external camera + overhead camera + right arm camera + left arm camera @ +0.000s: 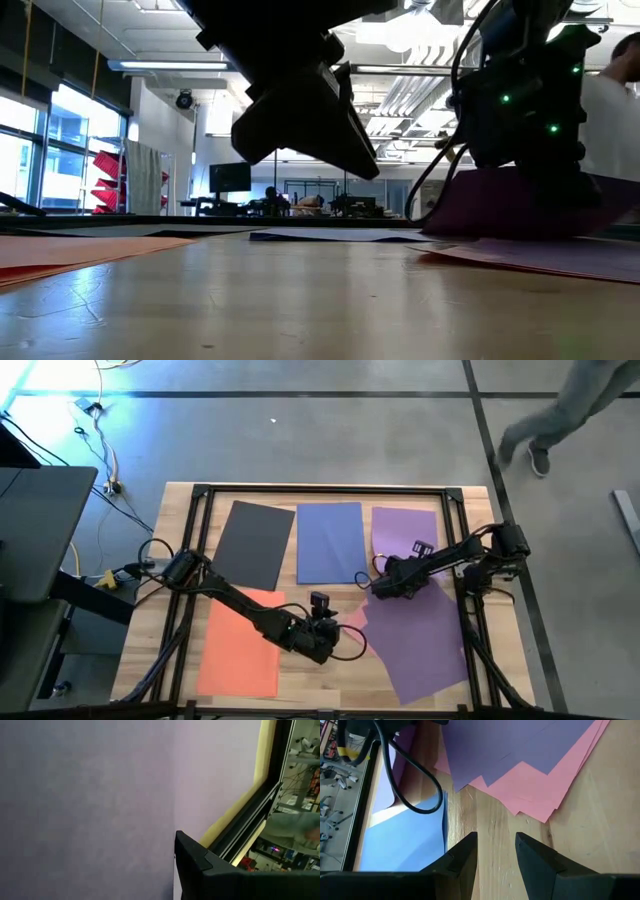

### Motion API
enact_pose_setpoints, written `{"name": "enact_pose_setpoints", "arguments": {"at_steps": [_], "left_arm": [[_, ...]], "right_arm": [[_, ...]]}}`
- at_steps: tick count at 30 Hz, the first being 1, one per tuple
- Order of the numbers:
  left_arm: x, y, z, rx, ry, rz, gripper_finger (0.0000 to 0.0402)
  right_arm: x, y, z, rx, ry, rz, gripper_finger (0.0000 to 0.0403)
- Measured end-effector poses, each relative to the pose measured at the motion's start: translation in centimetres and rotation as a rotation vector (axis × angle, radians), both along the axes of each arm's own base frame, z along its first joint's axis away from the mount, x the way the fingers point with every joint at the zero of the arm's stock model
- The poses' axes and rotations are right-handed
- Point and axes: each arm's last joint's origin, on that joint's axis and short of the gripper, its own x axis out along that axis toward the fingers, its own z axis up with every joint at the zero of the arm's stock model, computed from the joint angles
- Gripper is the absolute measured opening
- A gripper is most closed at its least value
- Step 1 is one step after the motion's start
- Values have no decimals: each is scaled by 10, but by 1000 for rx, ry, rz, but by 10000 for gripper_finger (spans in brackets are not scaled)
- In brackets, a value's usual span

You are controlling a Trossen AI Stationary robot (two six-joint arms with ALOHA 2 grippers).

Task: Organize paper
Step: Put the violet paper on the top right of the table

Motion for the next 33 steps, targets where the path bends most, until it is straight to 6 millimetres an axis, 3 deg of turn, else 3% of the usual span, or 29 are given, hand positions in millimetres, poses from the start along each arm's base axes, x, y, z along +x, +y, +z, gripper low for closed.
{"name": "enact_pose_setpoints", "arguments": {"at_steps": [8,20,33], "left_arm": [[0,0,0,0,0,0,113],[0,-1,0,-17,9,-14,113],[0,-1,0,-19,9,-15,113]], "right_arm": [[-2,0,1,18,23,-13,8],[-3,2,0,66,66,20,111],[-11,26,2,148,186,157,119]]}}
